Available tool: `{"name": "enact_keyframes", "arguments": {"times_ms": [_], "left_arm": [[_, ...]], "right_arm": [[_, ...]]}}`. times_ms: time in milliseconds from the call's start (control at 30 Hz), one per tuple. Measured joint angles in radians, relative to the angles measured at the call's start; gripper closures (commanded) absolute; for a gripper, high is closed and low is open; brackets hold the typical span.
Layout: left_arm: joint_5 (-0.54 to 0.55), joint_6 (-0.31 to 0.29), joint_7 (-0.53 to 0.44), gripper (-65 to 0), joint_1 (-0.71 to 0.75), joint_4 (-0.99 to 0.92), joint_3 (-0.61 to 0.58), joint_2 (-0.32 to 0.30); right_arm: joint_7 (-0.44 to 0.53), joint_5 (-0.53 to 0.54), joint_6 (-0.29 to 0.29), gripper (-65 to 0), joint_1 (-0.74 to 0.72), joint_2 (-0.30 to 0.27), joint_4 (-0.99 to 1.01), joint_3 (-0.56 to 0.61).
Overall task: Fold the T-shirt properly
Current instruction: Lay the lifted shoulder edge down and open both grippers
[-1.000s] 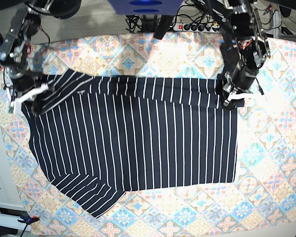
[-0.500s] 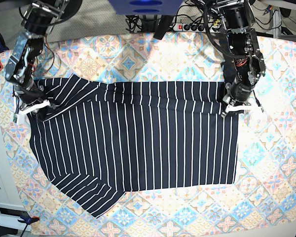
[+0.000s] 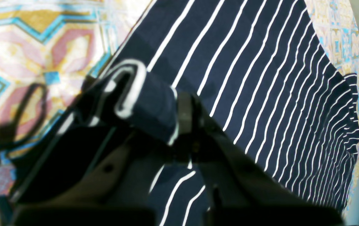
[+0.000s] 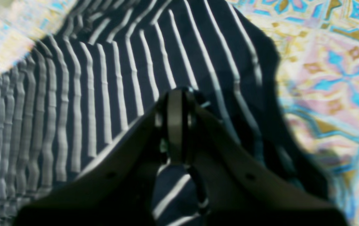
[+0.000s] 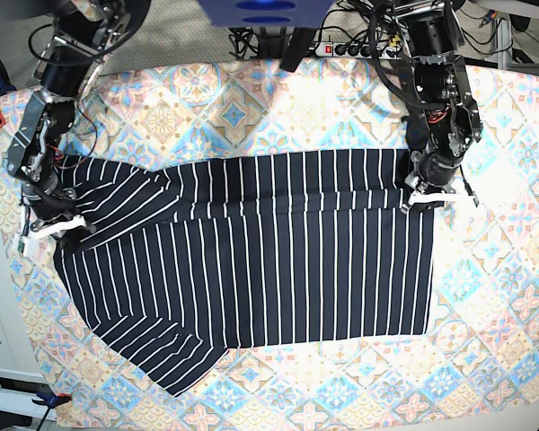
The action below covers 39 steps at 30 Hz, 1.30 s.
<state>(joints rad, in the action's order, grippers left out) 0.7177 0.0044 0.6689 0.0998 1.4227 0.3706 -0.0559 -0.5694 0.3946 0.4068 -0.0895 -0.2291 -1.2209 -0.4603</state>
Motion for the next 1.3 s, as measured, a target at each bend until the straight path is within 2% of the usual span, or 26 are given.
{"name": "enact_keyframes", "arguments": {"times_ms": [67,133,300,433,633,800,1067,1200,1300], "left_arm": [[0.000,0.000,0.000,0.0,0.000,0.000,0.000,0.000],[0.000,0.000,0.000,-3.1,0.000,0.000,0.000,0.001],[-0.003,0.007,0.001,-22.2,0.004,0.000,0.003,0.000],[0.008,0.005,-0.001,-32.0,0.037,0.004,0.004,0.000],[0.008,0.010,0.002,-32.5,0.156,0.158,-0.002,0.000],[0.079,0.000,0.008,-32.5,0.255,0.253,0.000,0.024],[0.182,0.006,0.000,-32.1,0.274,0.188,0.004,0.020],[0.198,0.011,0.002,-30.3,0.282,0.151,0.004,0.020],[0.252,0.010,0.000,-28.7,0.283,0.152,0.005,0.020]], "right_arm": [[-0.009,-0.070,-0.006,-3.5,0.005,-0.003,0.016,-0.001],[-0.014,-0.084,-0.007,-7.3,0.018,0.002,0.013,-0.001],[0.001,-0.078,0.003,-12.8,0.082,0.004,-0.072,-0.001],[-0.018,-0.091,-0.010,-15.7,0.179,0.003,-0.174,-0.007],[-0.003,-0.077,0.001,-18.6,0.312,-0.001,-0.299,-0.006],[-0.010,-0.081,0.000,-20.6,0.389,0.002,-0.321,-0.006],[-0.010,-0.077,0.001,-20.6,0.403,0.006,-0.324,-0.006],[-0.011,-0.077,0.001,-20.6,0.401,0.007,-0.324,-0.006],[-0.010,-0.077,0.001,-20.6,0.400,0.007,-0.324,-0.006]]}}
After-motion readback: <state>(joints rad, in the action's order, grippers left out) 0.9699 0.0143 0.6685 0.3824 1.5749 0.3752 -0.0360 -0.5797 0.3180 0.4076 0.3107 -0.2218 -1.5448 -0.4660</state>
